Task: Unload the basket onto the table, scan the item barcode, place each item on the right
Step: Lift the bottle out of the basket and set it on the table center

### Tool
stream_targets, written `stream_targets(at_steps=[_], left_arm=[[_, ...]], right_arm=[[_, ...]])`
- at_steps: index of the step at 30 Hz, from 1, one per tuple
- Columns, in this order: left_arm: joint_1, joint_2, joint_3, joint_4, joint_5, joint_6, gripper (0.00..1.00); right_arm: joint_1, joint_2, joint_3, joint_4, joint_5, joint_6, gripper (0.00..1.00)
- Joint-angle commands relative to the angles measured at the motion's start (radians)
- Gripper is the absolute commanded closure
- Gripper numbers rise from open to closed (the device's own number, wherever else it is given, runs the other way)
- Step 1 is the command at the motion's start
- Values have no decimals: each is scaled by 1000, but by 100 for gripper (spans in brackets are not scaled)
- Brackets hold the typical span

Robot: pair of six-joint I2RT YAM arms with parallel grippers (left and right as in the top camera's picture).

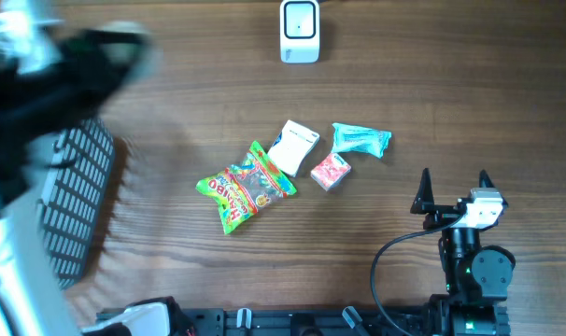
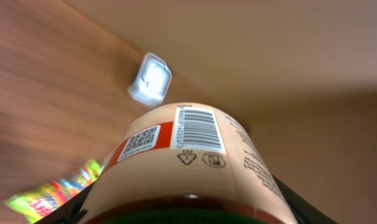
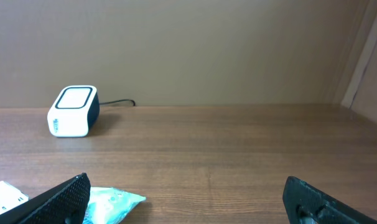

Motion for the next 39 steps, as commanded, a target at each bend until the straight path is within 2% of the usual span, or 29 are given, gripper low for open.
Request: stream_targets(at_steps=[1, 4, 7, 11, 15, 19, 23, 27, 30, 31, 32, 33, 36, 39], left_arm=[[-349, 108, 5, -10, -153, -5, 41], [-620, 280, 5, -27, -301, -6, 40], [-762, 462, 5, -43, -368, -6, 40], [-843, 621, 5, -172, -513, -7, 43], [-891, 654, -29, -204, -613, -7, 42], [-900, 654, -178, -100, -619, -48, 42], [-904, 654, -420, 69, -546, -93, 43], [-904, 654, -578, 302, -461, -101, 41], [-904, 654, -658, 404, -449, -172, 41], [-904, 654, -661, 412, -441, -172, 40], [-904, 653, -661, 412, -443, -183, 28], [-904, 650, -661, 412, -443, -190, 0], [-902, 608, -661, 411, -460, -189, 0], [-895, 485, -661, 405, -549, -189, 0]], right_arm=[[5, -6, -1, 5, -1, -13, 0], [5, -6, -1, 5, -1, -13, 0], [5, -6, -1, 5, -1, -13, 0], [5, -6, -1, 5, -1, -13, 0], [5, -6, -1, 5, -1, -13, 0], [5, -6, -1, 5, -1, -13, 0], [5, -6, -1, 5, -1, -14, 0], [5, -6, -1, 5, -1, -13, 0], [5, -6, -1, 5, -1, -13, 0], [5, -6, -1, 5, -1, -13, 0], [5, -6, -1, 5, -1, -13, 0], [5, -6, -1, 5, -1, -13, 0], [5, -6, -1, 6, -1, -13, 0], [5, -6, -1, 5, -1, -13, 0]])
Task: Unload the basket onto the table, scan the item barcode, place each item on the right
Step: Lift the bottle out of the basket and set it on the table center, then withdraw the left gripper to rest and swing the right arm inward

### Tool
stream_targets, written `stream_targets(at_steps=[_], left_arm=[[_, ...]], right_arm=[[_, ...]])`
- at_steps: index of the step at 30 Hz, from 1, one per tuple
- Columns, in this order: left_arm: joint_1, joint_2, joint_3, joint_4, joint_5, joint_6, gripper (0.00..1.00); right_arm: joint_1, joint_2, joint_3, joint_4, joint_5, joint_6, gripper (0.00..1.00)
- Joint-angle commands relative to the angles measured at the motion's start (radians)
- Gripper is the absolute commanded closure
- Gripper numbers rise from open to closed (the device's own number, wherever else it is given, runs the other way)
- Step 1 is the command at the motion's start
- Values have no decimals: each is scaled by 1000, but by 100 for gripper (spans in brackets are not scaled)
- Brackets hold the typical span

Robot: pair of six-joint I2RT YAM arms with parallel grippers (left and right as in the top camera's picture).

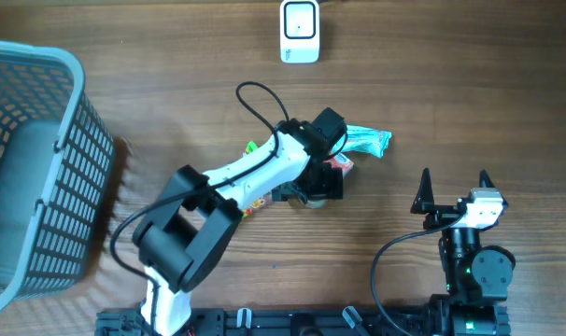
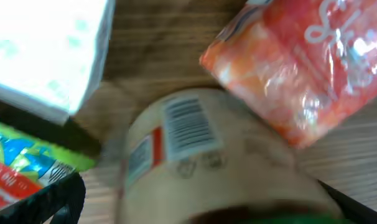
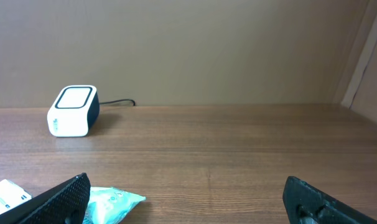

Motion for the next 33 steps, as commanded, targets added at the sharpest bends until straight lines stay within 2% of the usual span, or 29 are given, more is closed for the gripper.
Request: stream_targets(at_steps=[1, 3, 5, 8, 9, 11, 12, 15, 16, 18, 19, 22, 26, 27, 29, 30, 31, 32, 33], left_arm=[[10, -173, -16, -11, -118, -18, 0], [21, -285, -16, -22, -185, -14, 0], [60, -483, -16, -53, -352, -14, 0], [111, -656, -16, -50, -476, -14, 0], [131, -719, -16, -46, -523, 0, 0], [167, -843, -16, -48, -610, 141, 0], [177, -892, -16, -53, -652, 171, 0], [193, -1117, -16, -61, -766, 174, 0], [193, -1192, -16, -63, -773, 177, 0], [190, -1354, -16, -109, -793, 211, 0], [190, -1410, -18, -154, -830, 209, 0], [191, -1502, -20, -238, -941, 135, 1], [191, -1446, -20, -190, -961, 105, 1], [191, -1401, -20, -145, -985, 106, 0], [191, -1265, -20, 61, -1089, 260, 0], [191, -1190, -20, 206, -1139, 391, 0], [191, -1148, -20, 303, -1162, 473, 0], [191, -1065, -20, 534, -1176, 676, 0], [191, -1016, -20, 726, -1176, 821, 0]], right_arm=[[5, -6, -1, 6, -1, -13, 1], [5, -6, -1, 6, -1, -13, 0], [5, -6, -1, 6, -1, -13, 0], [5, -6, -1, 6, -1, -13, 0], [5, -6, -1, 6, -1, -13, 0], [5, -6, -1, 12, 3, -17, 0], [5, -6, -1, 26, 9, -14, 0], [5, -6, -1, 3, -91, -4, 0], [5, -6, -1, 4, -100, 36, 0], [5, -2, -1, 6, -108, 278, 0], [5, -2, -1, 8, -135, 353, 0], [5, 8, -1, 29, -389, 351, 0], [5, 108, 1, 29, -499, 355, 0], [5, 149, 5, 29, -511, 355, 0], [5, 228, 31, 36, -519, 354, 0], [5, 254, 42, 38, -519, 354, 0], [5, 268, 49, 38, -520, 354, 0], [5, 294, 61, 37, -541, 354, 0], [5, 310, 64, 37, -557, 356, 0]])
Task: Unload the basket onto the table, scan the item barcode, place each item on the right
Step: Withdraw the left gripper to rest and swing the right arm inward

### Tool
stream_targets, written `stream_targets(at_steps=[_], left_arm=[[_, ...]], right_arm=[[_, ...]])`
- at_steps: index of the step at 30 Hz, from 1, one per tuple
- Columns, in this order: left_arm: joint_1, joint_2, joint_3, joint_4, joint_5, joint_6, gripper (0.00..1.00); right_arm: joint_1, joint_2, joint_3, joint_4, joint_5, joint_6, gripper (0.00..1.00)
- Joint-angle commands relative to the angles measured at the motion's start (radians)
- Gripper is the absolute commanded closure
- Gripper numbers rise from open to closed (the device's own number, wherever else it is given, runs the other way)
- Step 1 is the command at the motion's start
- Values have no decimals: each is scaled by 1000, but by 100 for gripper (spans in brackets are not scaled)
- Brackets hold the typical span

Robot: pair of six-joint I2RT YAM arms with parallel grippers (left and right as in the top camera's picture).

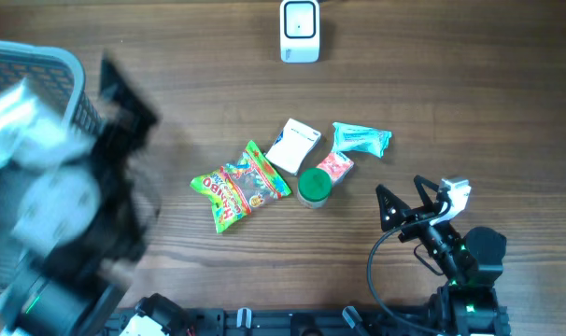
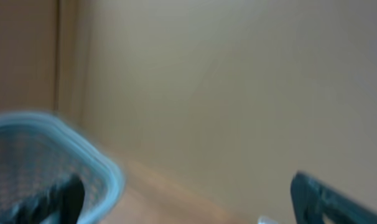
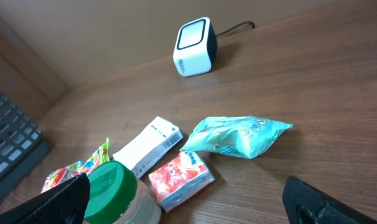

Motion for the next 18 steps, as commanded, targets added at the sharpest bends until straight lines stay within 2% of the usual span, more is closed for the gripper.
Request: stream_targets(at_steps=[1, 2, 4, 6, 8, 10, 13, 16, 18], left_arm=[[2, 132, 9, 406, -76, 515, 0], [2, 157, 9, 549, -76, 644, 0], [44, 175, 9, 647, -69, 909, 0], [125, 173, 9, 595, -48, 944, 0], [236, 148, 9, 437, 62, 881, 0], [355, 101, 9, 291, 169, 753, 0], [496, 5, 9, 88, 457, 533, 0], [546, -100, 9, 9, 727, 338, 0], [547, -188, 8, -36, 896, 293, 0]], right_arm=[[5, 47, 44, 5, -65, 11, 0], [5, 61, 44, -2, -76, 24, 0], [5, 95, 44, -28, -76, 38, 0], [5, 114, 44, -26, -76, 38, 0], [5, 118, 44, -29, -90, 41, 0], [5, 119, 48, -30, -102, 42, 0], [5, 119, 82, -60, -95, 49, 0], [5, 119, 192, -252, 5, 19, 0], [5, 119, 314, -426, 115, -73, 0]])
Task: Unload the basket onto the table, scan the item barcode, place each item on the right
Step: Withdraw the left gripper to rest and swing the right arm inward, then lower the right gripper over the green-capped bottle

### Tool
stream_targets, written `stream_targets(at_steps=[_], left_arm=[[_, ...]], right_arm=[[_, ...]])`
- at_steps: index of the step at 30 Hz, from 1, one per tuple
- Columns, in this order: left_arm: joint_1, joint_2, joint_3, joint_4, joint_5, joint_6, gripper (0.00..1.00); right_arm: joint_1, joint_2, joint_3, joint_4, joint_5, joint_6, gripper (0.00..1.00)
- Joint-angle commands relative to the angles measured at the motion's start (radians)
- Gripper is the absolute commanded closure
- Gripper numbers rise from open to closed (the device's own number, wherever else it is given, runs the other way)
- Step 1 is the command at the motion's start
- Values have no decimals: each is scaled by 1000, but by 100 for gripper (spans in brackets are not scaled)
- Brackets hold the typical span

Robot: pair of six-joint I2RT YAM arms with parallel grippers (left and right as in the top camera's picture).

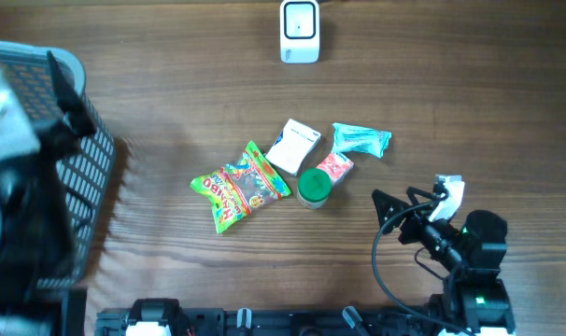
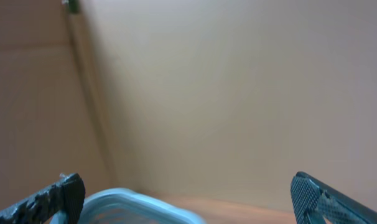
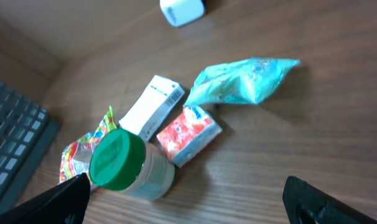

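Note:
A green-lidded jar [image 1: 314,187] stands upright on the table, touching a red packet [image 1: 331,170]; in the right wrist view the jar [image 3: 129,165] shows no barcode. The white scanner [image 1: 300,31] sits at the far edge. My right gripper [image 1: 393,198] hovers to the right of the jar, tilted down toward it, open and empty [image 3: 188,205]. My left gripper [image 2: 188,199] is open and empty, raised over the basket at the far left, and only a blur in the overhead view.
A candy bag [image 1: 241,185], a white box [image 1: 293,147] and a teal packet [image 1: 361,140] lie round the jar. A grey-blue basket [image 1: 77,187] stands at the left edge; its rim [image 2: 145,202] shows under my left gripper.
My right gripper has tipped further down and come a little closer to the items. The left arm has shifted further left over the basket. The jar has not moved.
My left gripper held the jar up at the left, barcode showing, the scanner beyond it. Then it was down among the packets with the jar. Then the jar stood free by the red packet, the left gripper open by the basket, and the right arm had turned toward the items.

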Motion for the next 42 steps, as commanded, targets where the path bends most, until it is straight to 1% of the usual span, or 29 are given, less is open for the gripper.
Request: stream_targets(at_steps=[1, 2, 3, 5, 6, 8, 10, 12, 13, 14, 15, 16, 17, 20, 23, 26, 27, 31, 34, 36, 38, 39, 40, 41, 42], left_arm=[[11, -128, 6, -43, 369, -160, 0], [11, -180, 6, -56, 420, -159, 0], [11, -237, 6, -67, 438, -159, 0], [36, -378, 6, -67, 437, -159, 0], [51, -422, 6, -66, 438, -159, 0], [74, -491, 6, -64, 437, -159, 0], [74, -503, 6, -66, 430, -158, 0], [89, -505, 6, -61, 430, -163, 0], [124, -520, 6, -64, 434, -166, 0], [168, -543, 6, -100, 433, -166, 0], [204, -564, 6, -137, 434, -166, 0], [221, -584, 6, -150, 444, -166, 0], [212, -596, 6, -150, 505, -166, 0], [139, -618, 6, -197, 624, -165, 0], [68, -657, -24, -197, 624, -165, 0], [56, -781, -146, -182, 608, -153, 0], [55, -775, -152, -205, 605, -154, 0], [41, -773, -220, -161, 498, -154, 0], [48, -755, -256, -55, 457, -154, 0], [48, -733, -273, 4, 422, -154, 0], [48, -714, -275, -48, 315, -154, 0], [48, -714, -277, -101, 328, -173, 0], [48, -714, -284, -164, 388, -200, 0], [47, -714, -294, -205, 424, -200, 0], [48, -714, -324, -237, 426, -199, 0]], right_arm=[[5, -2, 220, -193, 190, -131, 0], [5, -2, 284, -237, 222, -148, 0], [5, -2, 348, -274, 250, -154, 0], [5, -2, 459, -347, 241, -151, 0], [5, -2, 492, -379, 196, -151, 0], [5, -2, 523, -453, 8, -144, 0], [5, -2, 518, -512, -85, -126, 0], [5, -2, 517, -512, -78, -137, 0], [5, -1, 517, -540, -26, -154, 7], [5, 0, 517, -574, 34, -154, 11], [5, 2, 517, -602, 71, -153, 10], [5, 6, 517, -611, 75, -151, 6], [5, 16, 517, -618, 75, -145, 0], [5, 46, 517, -631, 76, -125, 0], [5, 93, 525, -605, 101, -113, 1], [5, 150, 574, -598, 130, -92, 1], [5, 182, 607, -599, 140, -92, 1], [5, 338, 797, -694, 287, -62, 1], [6, 476, 956, -785, 318, -31, 1], [6, 533, 1019, -832, 330, 4, 0], [6, 561, 1032, -842, 261, 13, 0], [6, 567, 1032, -854, 186, 5, 0], [6, 570, 1028, -858, 133, 0, 0], [6, 575, 1023, -821, 98, -39, 0], [19, 585, 1023, -807, 96, -70, 0]])
